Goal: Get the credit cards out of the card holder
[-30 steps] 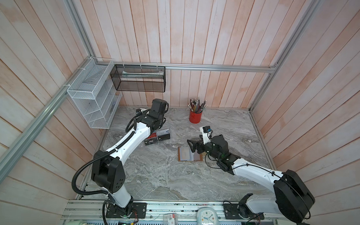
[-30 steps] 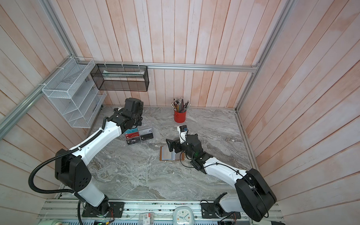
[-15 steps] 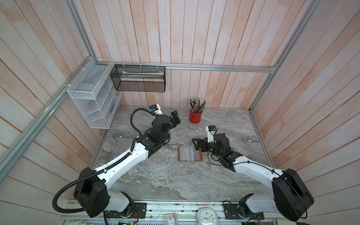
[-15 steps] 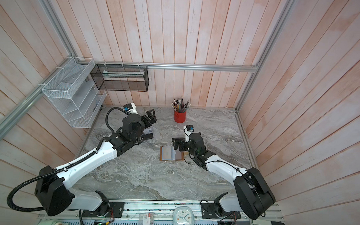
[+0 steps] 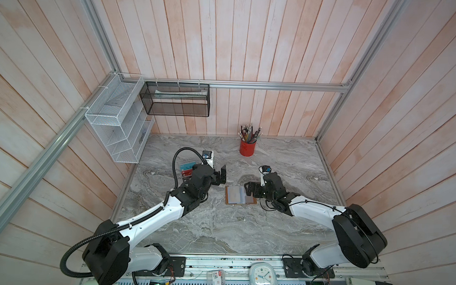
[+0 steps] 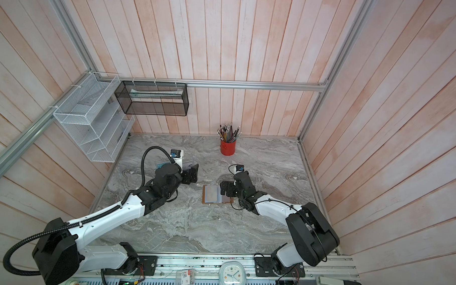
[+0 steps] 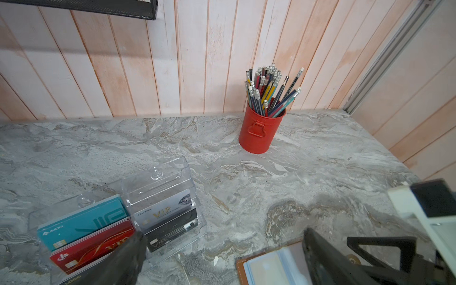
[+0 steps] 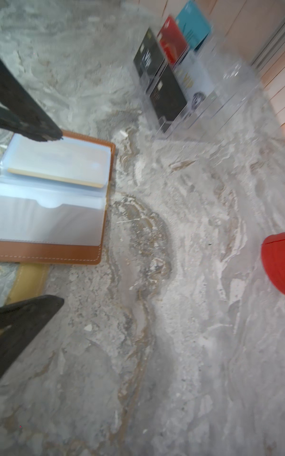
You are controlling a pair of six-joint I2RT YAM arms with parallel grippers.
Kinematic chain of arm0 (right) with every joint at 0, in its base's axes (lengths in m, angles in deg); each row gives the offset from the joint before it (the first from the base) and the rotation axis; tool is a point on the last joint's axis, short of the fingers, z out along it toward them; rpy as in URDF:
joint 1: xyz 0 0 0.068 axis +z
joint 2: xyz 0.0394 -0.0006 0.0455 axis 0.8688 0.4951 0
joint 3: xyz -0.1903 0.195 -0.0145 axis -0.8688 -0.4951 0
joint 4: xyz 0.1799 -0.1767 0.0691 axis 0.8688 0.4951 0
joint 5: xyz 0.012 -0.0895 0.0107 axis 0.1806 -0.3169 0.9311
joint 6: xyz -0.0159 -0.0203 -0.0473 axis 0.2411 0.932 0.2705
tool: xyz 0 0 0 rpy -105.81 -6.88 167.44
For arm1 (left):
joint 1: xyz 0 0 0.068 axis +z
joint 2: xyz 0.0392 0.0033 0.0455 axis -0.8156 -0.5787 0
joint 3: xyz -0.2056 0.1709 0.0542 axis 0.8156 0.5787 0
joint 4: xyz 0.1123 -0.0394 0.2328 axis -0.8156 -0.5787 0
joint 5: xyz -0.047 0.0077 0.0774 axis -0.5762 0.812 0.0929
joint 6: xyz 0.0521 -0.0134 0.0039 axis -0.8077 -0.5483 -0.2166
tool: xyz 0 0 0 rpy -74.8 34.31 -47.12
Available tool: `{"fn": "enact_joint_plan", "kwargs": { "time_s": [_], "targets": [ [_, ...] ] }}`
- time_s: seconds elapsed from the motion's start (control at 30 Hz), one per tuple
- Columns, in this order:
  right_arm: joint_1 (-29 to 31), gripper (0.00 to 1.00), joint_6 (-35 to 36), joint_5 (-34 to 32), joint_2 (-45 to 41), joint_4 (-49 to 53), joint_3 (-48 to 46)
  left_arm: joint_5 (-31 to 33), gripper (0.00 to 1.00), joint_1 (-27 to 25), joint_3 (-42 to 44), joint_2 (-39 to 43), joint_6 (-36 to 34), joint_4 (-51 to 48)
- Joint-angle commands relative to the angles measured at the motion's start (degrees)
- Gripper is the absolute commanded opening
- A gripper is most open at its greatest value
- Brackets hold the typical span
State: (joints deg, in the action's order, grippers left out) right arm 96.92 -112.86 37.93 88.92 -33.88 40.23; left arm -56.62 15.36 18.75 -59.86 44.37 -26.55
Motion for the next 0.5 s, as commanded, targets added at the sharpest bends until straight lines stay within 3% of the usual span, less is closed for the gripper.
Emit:
{"fn": "enact_joint_plan", "kwargs": {
  "time_s": [0.0,0.17,0.37,0.47],
  "targets": [
    [3.12,0.98,-0.16,-8.15,2.61,4.56,3.54,-3.09,1.00,0.04,2.03,2.16,-2.59,1.52],
    [6.90,0.98,-0.85,-12.88,7.56,7.44,7.25,-8.74,1.00,0.22,5.14,2.02,0.10,0.24],
    [11.34,0.98,-2.77,-17.99,12.07,11.86,12.05,-13.89,1.00,1.66,9.62,4.91,9.10,-2.99],
    [12.16,0.98,-4.38,-20.30,14.63,14.27,14.21,-27.00,1.00,7.11,14.34,7.50,16.93,1.59]
  ]
}}
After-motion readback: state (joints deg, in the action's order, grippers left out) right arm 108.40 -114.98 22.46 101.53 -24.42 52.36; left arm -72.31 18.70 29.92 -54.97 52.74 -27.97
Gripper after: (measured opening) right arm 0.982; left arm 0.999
